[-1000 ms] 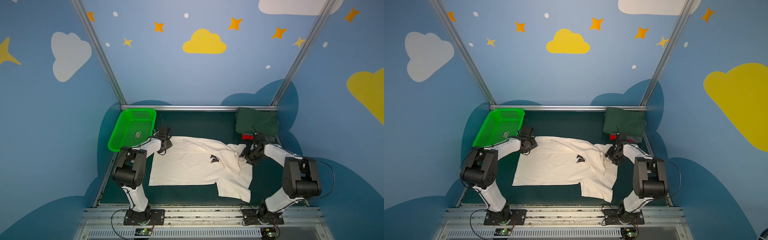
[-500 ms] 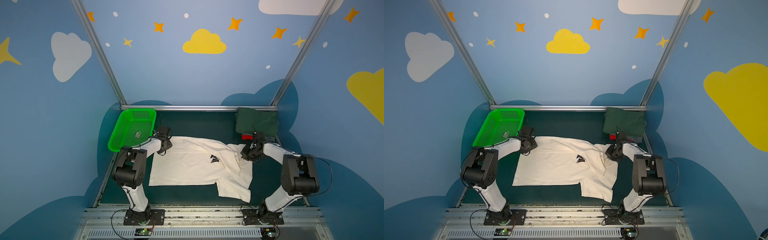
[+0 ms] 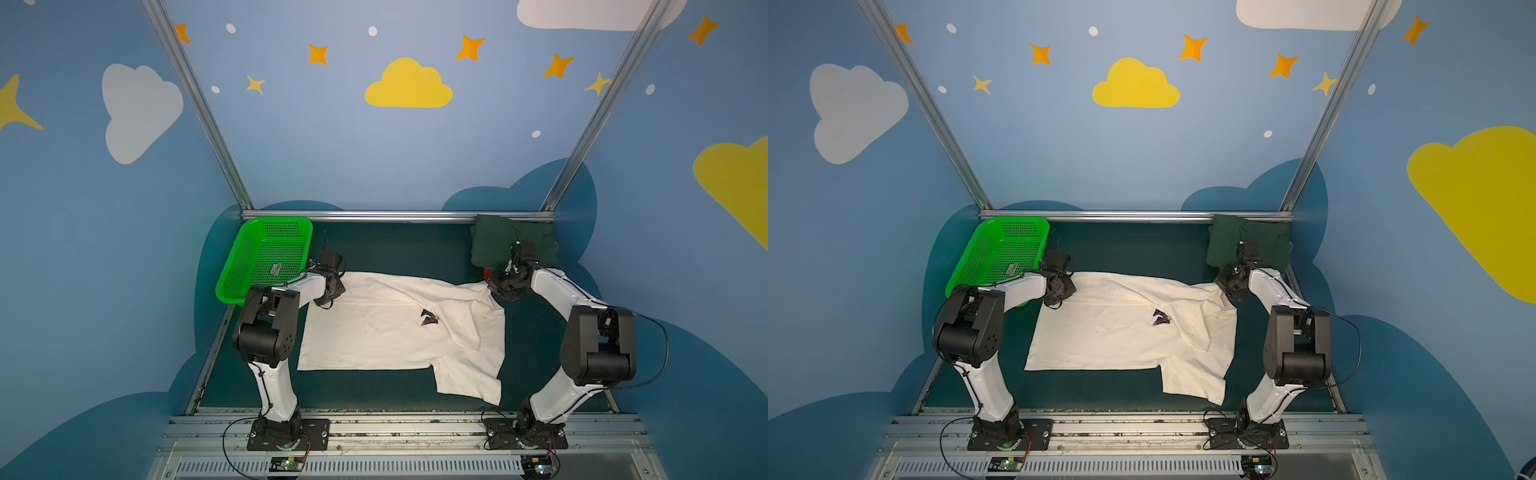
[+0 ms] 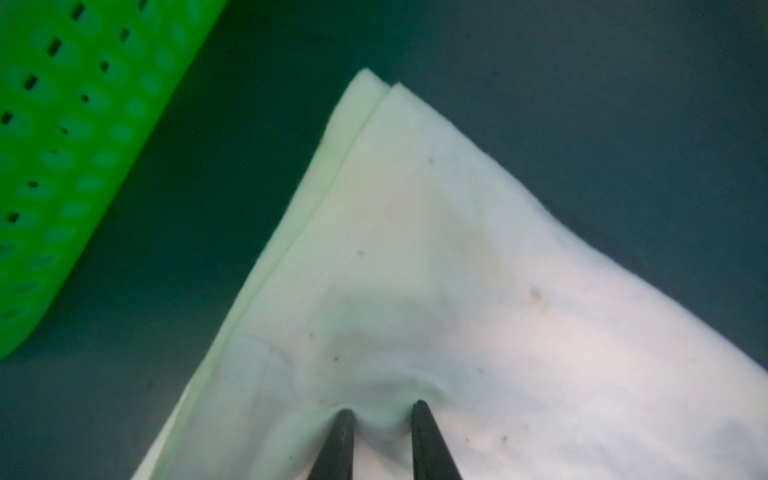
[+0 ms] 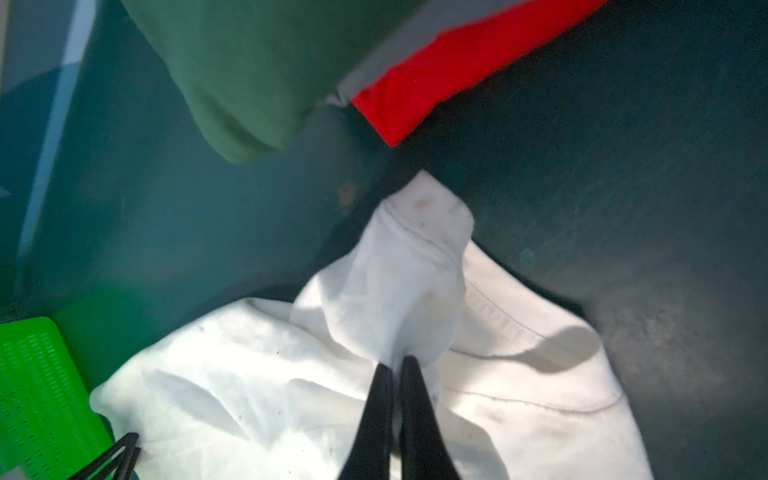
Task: Fold and stack the t-shirts
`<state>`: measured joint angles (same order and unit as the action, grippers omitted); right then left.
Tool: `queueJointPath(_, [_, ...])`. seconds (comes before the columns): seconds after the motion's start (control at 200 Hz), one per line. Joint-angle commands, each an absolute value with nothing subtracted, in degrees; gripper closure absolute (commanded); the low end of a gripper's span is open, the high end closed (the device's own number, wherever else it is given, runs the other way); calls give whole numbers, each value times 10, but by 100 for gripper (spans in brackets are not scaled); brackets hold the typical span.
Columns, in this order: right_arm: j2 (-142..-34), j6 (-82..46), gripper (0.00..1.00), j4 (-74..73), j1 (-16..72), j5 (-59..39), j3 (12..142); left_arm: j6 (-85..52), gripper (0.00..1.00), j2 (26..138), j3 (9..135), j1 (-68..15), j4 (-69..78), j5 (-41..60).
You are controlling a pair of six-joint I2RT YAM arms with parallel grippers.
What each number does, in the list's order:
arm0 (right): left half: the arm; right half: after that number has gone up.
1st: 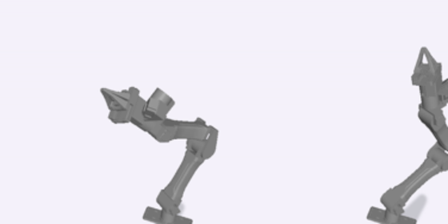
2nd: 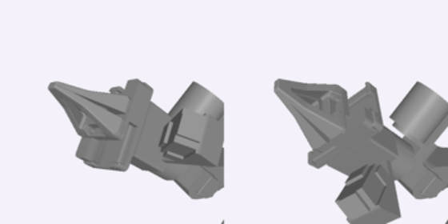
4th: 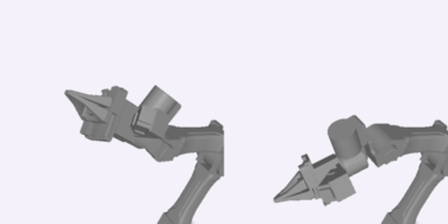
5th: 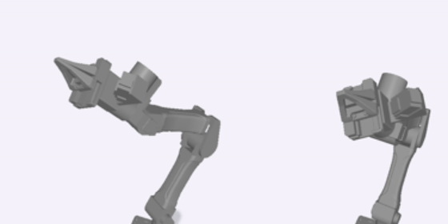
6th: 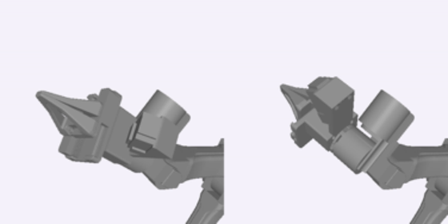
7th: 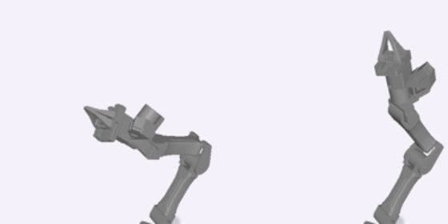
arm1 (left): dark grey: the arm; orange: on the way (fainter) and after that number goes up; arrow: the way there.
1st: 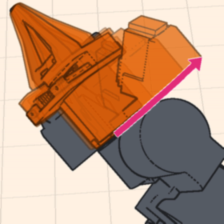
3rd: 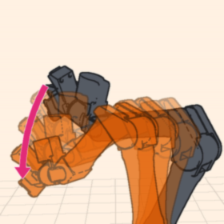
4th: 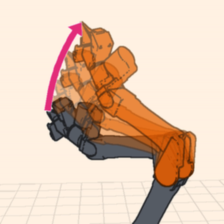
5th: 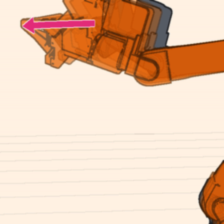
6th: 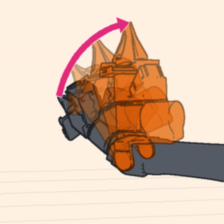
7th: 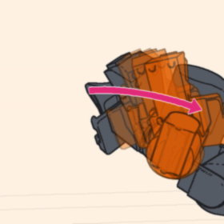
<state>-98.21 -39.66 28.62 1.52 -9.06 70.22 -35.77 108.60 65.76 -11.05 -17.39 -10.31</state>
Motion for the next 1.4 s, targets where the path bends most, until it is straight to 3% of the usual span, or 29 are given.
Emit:
queueJointPath(0.0, [-1012, -390, 100, 315, 5, -84, 742, -356, 76, 1117, 661, -105, -206, -119])
queueJointPath(0.716, [-1198, -389, 100, 374, -38, -183, 971, -351, 75, 1122, 662, -106, -226, -133])
queueJointPath(0.866, [-1209, -379, 100, 391, -38, -167, 988, -351, 71, 1121, 662, -108, -233, -134])
queueJointPath(0.916, [-1202, -373, 100, 392, -39, -157, 985, -350, 66, 1117, 661, -108, -234, -135])
queueJointPath(0.966, [-1192, -365, 86, 395, -39, -143, 981, -350, 60, 1113, 661, -108, -236, -134])
queueJointPath(1.031, [-1178, -354, 60, 399, -39, -127, 978, -349, 53, 1104, 660, -111, -236, -130])
queueJointPath(1.106, [-1160, -342, 39, 399, -37, -123, 974, -345, 34, 1089, 657, -115, -231, -127])
queueJointPath(1.246, [-1123, -318, 16, 400, -28, -122, 965, -317, 2, 1055, 653, -137, -221, -146])
queueJointPath(1.392, [-1054, -308, 8, 404, -10, -95, 924, -295, 0, 1016, 646, -159, -218, -166])
